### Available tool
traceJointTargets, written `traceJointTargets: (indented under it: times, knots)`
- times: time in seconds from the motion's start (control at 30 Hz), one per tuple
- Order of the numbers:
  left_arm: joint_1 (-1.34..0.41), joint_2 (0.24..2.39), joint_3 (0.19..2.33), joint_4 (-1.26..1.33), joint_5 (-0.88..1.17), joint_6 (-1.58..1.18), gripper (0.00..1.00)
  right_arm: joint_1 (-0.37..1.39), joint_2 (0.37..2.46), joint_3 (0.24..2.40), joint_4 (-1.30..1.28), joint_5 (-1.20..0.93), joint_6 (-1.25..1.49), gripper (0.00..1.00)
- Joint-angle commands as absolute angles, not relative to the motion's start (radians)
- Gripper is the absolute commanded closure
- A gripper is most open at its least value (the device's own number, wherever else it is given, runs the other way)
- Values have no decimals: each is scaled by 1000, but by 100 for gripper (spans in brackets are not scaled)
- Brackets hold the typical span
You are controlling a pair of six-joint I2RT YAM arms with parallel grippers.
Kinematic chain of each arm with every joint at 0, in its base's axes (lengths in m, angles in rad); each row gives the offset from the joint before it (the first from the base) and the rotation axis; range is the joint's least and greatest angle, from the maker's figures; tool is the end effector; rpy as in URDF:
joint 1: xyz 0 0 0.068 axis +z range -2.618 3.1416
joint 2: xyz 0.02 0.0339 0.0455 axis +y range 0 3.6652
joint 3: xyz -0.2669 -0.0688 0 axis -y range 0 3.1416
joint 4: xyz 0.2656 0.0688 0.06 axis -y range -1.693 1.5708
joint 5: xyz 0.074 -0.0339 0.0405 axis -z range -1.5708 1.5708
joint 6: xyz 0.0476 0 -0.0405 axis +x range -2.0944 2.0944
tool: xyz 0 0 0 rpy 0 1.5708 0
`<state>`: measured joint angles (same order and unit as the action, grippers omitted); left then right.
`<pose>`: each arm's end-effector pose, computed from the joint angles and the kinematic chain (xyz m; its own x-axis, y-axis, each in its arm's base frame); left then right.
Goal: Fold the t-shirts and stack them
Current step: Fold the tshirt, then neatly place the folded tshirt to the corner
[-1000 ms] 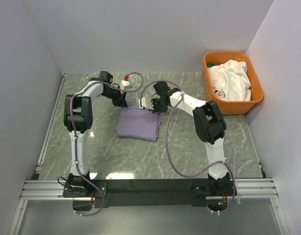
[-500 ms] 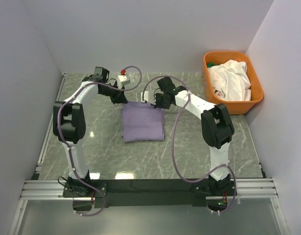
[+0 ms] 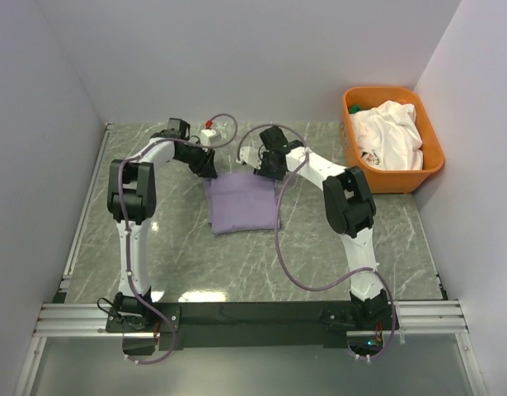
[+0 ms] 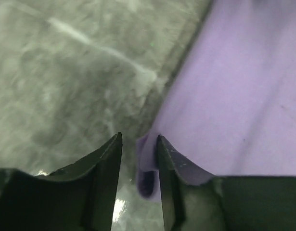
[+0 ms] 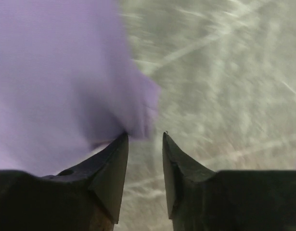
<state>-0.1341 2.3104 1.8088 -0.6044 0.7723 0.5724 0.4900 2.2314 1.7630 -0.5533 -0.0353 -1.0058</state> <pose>0.5011 -0.1011 0.1389 -0.5249 0.4623 -0.7146 0.8209 0.4968 -0.2815 0.4503 0.2421 0.1542 0.0080 -0.9524 -0.3049 -0.8962 0.1284 -0.4247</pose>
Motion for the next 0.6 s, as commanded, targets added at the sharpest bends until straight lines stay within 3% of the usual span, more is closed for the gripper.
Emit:
traceJointTargets:
  times: [0.0,0.13,0.27,0.4,0.57]
  knots:
    - [-68,2231,1848,-580,738,427,57,469,2189,1864,-548,55,-893,56]
    - [23,2119,1749,-496,804,231,56,439,2129,1956,-633,11,-668,54]
    - [28,1978,1584,-366,870,82,54,399,2109,2071,-784,-229,-470,54]
    - [8,1937,1457,-206,985,-216,56,385,2126,2074,-845,-483,-252,58]
    - [-66,2038,1399,-25,1040,-473,59,377,2232,2073,-832,-689,-146,69]
